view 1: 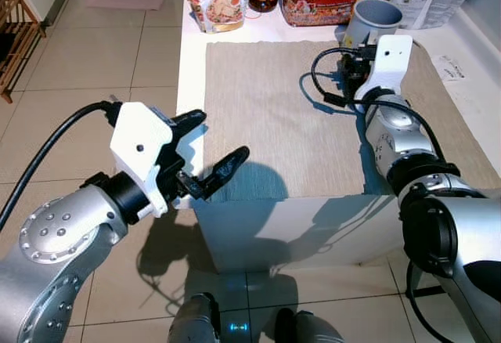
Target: Setting the table
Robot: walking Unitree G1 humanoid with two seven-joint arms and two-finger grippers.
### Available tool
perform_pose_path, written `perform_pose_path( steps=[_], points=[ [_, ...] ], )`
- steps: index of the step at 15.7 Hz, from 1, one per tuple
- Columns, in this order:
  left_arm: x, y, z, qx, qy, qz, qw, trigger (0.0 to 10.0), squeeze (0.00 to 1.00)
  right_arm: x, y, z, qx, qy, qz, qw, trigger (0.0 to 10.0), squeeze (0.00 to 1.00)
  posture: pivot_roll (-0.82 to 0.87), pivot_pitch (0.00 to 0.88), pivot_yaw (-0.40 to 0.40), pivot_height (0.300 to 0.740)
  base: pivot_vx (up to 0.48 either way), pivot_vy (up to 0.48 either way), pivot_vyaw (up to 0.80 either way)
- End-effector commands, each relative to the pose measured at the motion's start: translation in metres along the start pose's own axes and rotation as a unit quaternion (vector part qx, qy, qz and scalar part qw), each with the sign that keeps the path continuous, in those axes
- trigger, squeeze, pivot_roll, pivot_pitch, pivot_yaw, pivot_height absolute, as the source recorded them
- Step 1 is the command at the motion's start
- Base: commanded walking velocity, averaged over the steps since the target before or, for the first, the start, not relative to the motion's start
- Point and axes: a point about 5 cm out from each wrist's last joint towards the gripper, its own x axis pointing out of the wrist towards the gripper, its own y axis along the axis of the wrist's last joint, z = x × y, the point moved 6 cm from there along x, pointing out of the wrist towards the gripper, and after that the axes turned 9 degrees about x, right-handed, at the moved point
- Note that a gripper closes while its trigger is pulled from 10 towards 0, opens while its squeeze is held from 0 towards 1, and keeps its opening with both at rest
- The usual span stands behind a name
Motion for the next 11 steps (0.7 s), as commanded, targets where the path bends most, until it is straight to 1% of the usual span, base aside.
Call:
perform_pose_path(
  steps=[1, 9, 11],
  points=[
    [-0.0008, 0.0051, 0.0068, 0.0, -0.014, 0.006, 1.0, 10.0, 0.0, 0.0007, 0.0046, -0.0026, -0.013, -0.001, 0.012, 1.0, 0.0, 0.0, 0.31, 0.219, -0.037, 0.74, 0.0, 0.0, 0.0],
    [0.0006, 0.0073, 0.01, -0.005, -0.021, 0.01, 1.0, 10.0, 0.0, -0.0016, 0.003, -0.0049, -0.041, 0.003, 0.024, 0.999, 0.0, 0.0, 0.31, 0.206, -0.039, 0.74, 0.0, 0.0, 0.0],
    [0.0025, 0.0068, 0.0104, -0.007, -0.022, 0.011, 1.0, 10.0, 0.0, -0.0026, 0.0028, -0.0066, -0.057, 0.008, 0.03, 0.998, 0.0, 0.0, 0.3, 0.196, -0.039, 0.74, 0.0, 0.0, 0.0]
  ],
)
